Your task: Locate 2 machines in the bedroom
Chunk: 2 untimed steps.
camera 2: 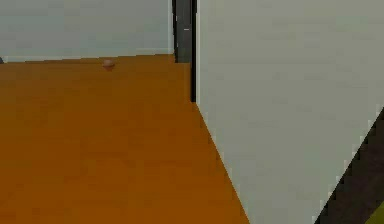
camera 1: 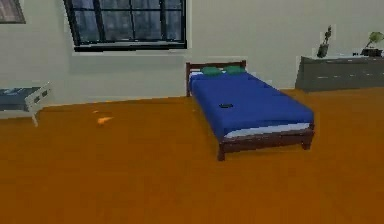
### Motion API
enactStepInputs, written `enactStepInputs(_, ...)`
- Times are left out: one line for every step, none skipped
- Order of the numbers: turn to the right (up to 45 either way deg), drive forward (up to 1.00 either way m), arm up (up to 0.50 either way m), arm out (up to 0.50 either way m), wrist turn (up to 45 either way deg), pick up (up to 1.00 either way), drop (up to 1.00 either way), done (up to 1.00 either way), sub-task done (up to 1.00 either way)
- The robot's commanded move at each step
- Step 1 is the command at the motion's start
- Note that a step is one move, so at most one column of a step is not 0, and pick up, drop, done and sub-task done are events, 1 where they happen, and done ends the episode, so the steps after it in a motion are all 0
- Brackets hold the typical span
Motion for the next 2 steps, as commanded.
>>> enactStepInputs(-12.0,0.00,0.00,0.00,0.0,0.00,0.00,0.00,0.00)
enactStepInputs(0.0,0.30,0.00,0.00,0.0,0.00,0.00,0.00,0.00)
